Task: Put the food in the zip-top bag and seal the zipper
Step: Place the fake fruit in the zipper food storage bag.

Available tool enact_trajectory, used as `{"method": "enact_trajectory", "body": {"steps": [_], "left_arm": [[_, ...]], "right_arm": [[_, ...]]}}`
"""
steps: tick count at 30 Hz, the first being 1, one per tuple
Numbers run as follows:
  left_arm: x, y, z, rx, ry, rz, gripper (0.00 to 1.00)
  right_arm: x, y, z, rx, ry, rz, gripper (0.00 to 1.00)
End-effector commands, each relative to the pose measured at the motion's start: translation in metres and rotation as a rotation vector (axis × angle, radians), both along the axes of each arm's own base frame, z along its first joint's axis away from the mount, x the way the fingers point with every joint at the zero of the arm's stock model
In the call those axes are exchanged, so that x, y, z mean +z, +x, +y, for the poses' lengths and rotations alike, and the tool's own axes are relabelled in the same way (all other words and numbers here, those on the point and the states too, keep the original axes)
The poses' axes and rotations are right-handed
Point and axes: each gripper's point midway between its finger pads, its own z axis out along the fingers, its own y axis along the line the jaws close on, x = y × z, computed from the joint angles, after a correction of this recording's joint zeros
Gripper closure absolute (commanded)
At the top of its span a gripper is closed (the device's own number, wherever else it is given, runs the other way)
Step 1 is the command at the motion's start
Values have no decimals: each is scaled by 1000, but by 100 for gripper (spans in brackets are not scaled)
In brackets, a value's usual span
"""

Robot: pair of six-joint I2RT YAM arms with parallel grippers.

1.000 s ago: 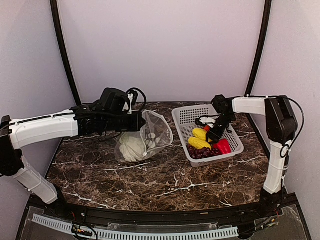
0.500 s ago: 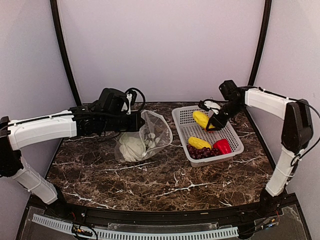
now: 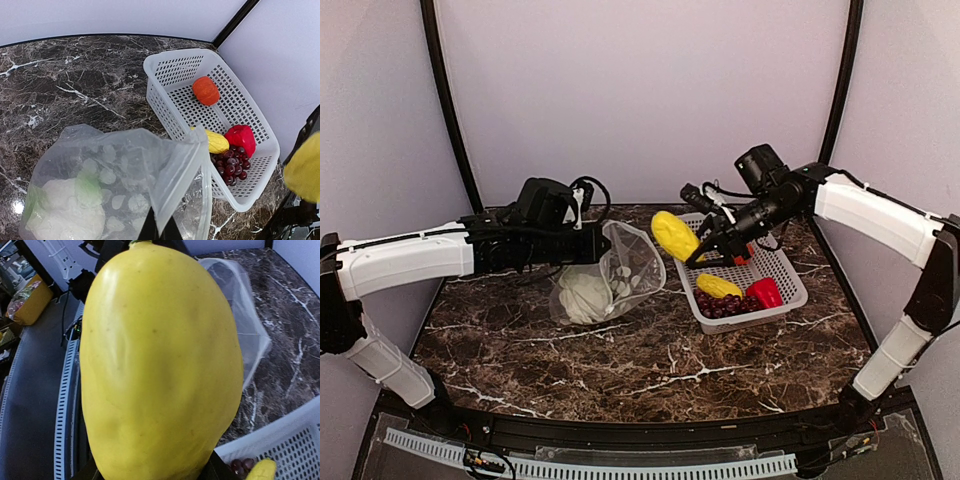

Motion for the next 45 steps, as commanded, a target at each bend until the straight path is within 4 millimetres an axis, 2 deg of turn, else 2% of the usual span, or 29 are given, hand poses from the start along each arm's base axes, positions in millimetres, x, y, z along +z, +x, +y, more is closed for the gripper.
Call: {"method": "enact_trajectory", "body": {"steps": [1,7,15,21,24,26,27,29,32,35,37,38,42,45], "left_arm": [[10,-3,2,-7,-35,-7,99],[17,-6,4,-4,-71,-23,99],[16,-12,-4,-31,-138,-3,99],[21,-15,-3,-32,-172,-9,99],[27,-13,12,33,-182,-38,99],[31,-14,21,64,-202,-64,99],[37,-13,21,68,-227,-86,99],[36,-13,22,70,-234,-88,99],[23,-13,10,32,-228,-47,99],[11,-13,0,11,-236,-10,99],[11,-12,-1,12,-245,-11,99],[12,-12,0,17,-245,-14,99],[19,-11,12,53,-219,-49,99],[24,-10,24,89,-197,-76,99]], "right_arm": [[-19,-29,38,110,16,225,68],[-41,-10,69,60,-52,373,66],[-52,5,106,35,-86,485,66],[-82,21,113,-57,-195,488,64],[-88,18,111,-65,-212,507,64],[-87,15,109,-64,-212,517,63],[-84,14,110,-62,-202,519,62],[-73,11,114,-39,-164,539,57],[-49,3,123,11,-92,573,54],[-43,0,132,25,-83,565,52],[-43,-1,137,20,-88,573,40],[-42,-3,137,29,-83,585,37],[-29,-10,127,54,-66,579,29],[-21,-1,114,14,-72,501,23]]}}
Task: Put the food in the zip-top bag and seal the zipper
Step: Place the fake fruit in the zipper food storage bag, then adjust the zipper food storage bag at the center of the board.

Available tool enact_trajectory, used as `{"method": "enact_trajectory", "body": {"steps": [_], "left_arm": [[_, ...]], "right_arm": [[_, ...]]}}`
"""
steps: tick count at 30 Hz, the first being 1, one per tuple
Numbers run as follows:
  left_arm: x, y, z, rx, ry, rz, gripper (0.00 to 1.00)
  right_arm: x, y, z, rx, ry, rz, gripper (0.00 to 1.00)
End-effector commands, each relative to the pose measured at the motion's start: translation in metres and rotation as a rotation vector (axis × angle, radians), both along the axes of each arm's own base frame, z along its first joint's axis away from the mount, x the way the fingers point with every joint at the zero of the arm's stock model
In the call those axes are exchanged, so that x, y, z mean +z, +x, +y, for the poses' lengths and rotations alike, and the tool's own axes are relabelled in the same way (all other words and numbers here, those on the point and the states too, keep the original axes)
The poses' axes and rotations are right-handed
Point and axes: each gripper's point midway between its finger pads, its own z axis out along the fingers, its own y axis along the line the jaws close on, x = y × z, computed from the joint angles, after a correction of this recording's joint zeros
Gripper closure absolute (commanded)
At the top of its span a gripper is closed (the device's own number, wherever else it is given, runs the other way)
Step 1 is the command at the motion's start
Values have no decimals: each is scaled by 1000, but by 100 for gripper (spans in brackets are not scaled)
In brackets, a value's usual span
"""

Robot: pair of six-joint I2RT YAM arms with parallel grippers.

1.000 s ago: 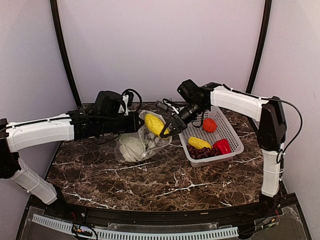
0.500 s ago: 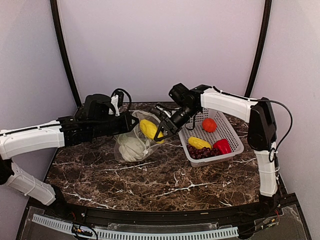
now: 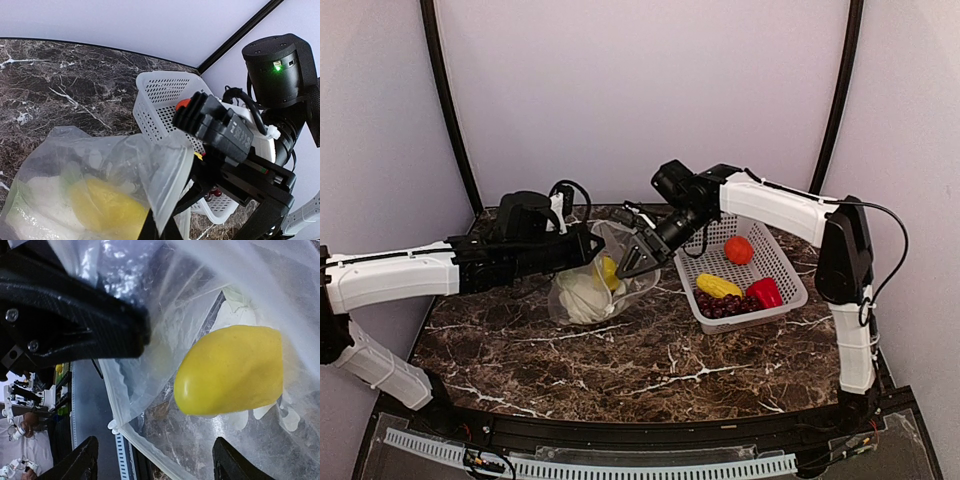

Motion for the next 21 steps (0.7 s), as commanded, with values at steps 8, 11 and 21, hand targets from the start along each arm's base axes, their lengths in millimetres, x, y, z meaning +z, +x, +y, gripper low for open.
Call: {"method": "enact_trajectory", "body": {"steps": [8,11,21], "left_arm": [[18,-5,22,47,24,-63,99],[18,-7,22,43,24,-64,99],[15,-9,27,48,39,-71,99]], "right_arm": [[3,63,-57,-195,-234,-475,33],[-15,61,-60,-190,-265,-435,38],[-33,56,-40,-137,-233,-309,97]]}}
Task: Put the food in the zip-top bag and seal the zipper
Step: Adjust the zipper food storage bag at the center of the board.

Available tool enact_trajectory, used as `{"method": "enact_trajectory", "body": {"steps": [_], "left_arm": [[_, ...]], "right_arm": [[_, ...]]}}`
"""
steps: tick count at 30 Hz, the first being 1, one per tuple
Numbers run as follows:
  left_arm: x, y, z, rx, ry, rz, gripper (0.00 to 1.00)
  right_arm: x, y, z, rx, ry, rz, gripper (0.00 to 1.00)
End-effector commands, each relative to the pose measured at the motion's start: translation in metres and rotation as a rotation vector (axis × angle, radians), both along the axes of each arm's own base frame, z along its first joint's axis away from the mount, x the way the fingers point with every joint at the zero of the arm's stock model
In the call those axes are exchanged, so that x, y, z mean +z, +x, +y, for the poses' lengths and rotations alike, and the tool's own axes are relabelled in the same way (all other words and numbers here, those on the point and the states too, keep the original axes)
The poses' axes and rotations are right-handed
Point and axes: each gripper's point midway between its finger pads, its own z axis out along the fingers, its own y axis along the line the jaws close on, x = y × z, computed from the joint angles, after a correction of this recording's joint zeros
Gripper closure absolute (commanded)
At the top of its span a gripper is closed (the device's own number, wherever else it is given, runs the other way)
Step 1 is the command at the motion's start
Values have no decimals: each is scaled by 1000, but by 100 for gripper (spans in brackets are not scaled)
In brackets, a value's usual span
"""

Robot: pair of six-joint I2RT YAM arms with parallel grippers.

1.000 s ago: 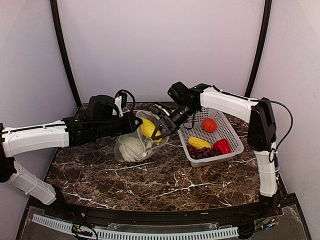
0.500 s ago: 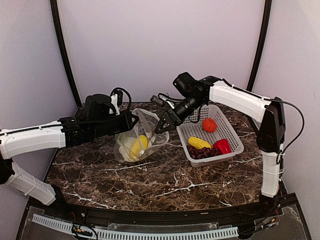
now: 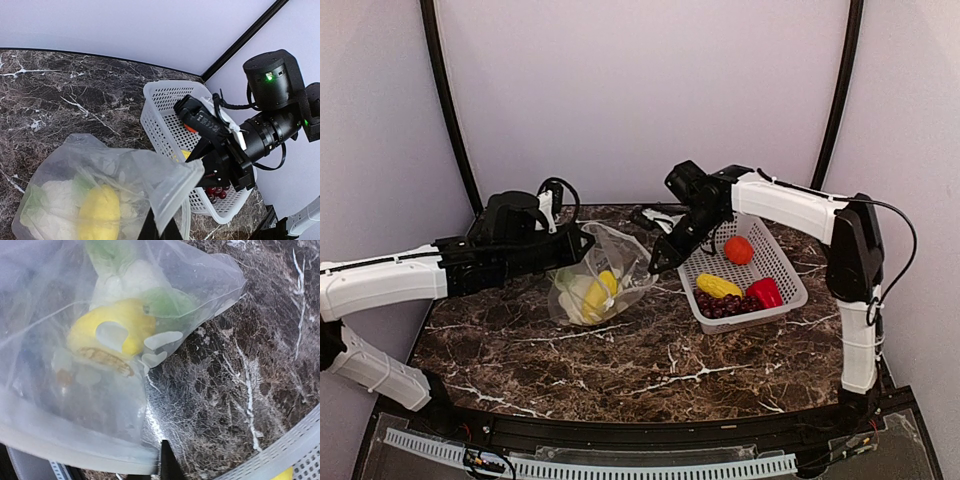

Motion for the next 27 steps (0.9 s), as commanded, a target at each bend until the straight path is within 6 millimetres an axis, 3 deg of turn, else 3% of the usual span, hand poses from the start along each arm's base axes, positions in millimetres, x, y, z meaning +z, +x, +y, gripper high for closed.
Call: {"method": "enact_trajectory", "body": {"steps": [1,6,8,9,12,15,17,21,27], "left_arm": [[-1,-6,11,11,35,-14,99],[-13,-5,15,12,120,4,99],[-18,-5,14,0,158,17,99],[-17,-4,13,-6,166,15,99],[-9,-3,13,-9,164,1,99],[11,-1,16,5,158,-48,99],[24,1,17,6,166,-83,99],[39,9,12,-4,204,-128,99],[22,18,-9,-54,237,-83,99]], "right_arm": [[23,-3,14,44,74,26,100],[104,-11,17,92,219,-95,100],[122,-8,14,78,237,-150,100],[120,-7,14,76,232,-153,100],[88,-3,13,65,168,-107,100],[71,0,14,67,135,-80,100],[76,8,13,57,135,-108,100],[98,26,4,23,168,-148,89],[124,36,-30,-19,217,-158,50]]}}
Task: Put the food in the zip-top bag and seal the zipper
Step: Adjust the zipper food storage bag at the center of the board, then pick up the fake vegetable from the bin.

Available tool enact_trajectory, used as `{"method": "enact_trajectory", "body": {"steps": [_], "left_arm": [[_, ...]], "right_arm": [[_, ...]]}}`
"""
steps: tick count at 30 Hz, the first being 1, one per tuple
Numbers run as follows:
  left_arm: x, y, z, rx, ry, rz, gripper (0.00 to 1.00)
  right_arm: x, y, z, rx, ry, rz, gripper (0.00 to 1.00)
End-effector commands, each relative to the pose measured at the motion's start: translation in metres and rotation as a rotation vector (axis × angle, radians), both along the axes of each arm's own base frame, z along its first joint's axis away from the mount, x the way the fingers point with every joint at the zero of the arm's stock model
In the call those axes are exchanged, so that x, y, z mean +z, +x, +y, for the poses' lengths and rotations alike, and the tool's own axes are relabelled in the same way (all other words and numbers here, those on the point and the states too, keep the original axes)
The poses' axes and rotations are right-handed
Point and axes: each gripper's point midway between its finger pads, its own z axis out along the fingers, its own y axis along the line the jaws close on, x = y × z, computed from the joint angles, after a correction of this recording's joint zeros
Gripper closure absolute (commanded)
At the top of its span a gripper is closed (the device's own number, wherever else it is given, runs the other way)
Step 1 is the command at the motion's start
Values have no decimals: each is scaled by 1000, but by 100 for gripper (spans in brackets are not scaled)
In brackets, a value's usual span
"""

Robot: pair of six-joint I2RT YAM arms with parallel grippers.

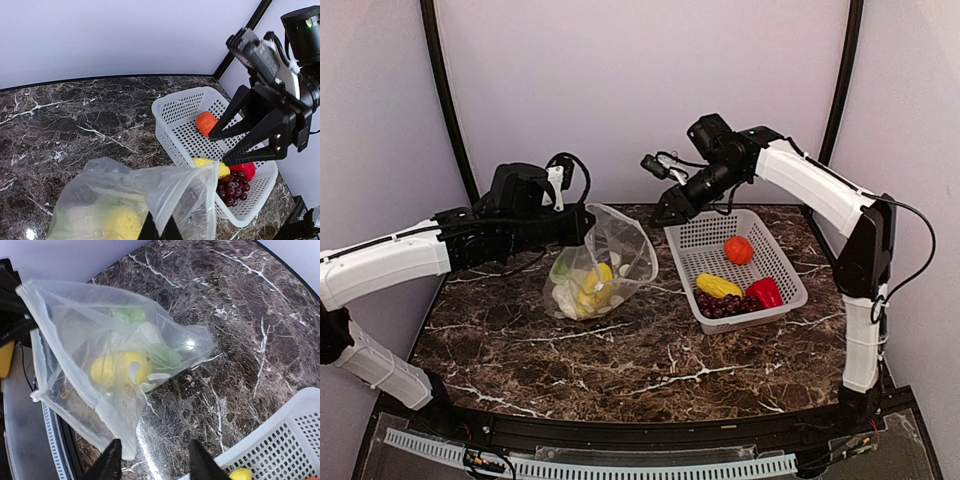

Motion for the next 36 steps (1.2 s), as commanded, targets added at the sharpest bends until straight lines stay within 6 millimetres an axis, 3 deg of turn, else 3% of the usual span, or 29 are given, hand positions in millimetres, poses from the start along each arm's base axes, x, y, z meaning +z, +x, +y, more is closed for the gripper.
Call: {"method": "enact_trajectory", "body": {"steps": [1,5,8,16,19,23,29,36], "left_arm": [[-18,5,-13,-37,52,36,99],[-31,4,-23,-65,43,78,99],[-36,3,-25,-75,44,91,99],[-38,-7,-20,-94,59,109,99],[-38,-12,-14,-95,55,112,99],[-40,-18,-3,-76,63,113,99],[-43,-22,1,-65,53,129,99],[-49,-23,3,-58,50,141,99]], "right_arm": [[32,8,-35,-46,46,-39,45],[40,18,-77,-96,63,-64,33],[34,27,-109,-136,39,-93,29],[-34,59,-192,-258,-156,-172,31],[-69,74,-213,-295,-269,-204,34],[-108,97,-225,-332,-370,-213,35],[-143,137,-228,-391,-432,-198,30],[-176,155,-219,-377,-474,-155,21]]}}
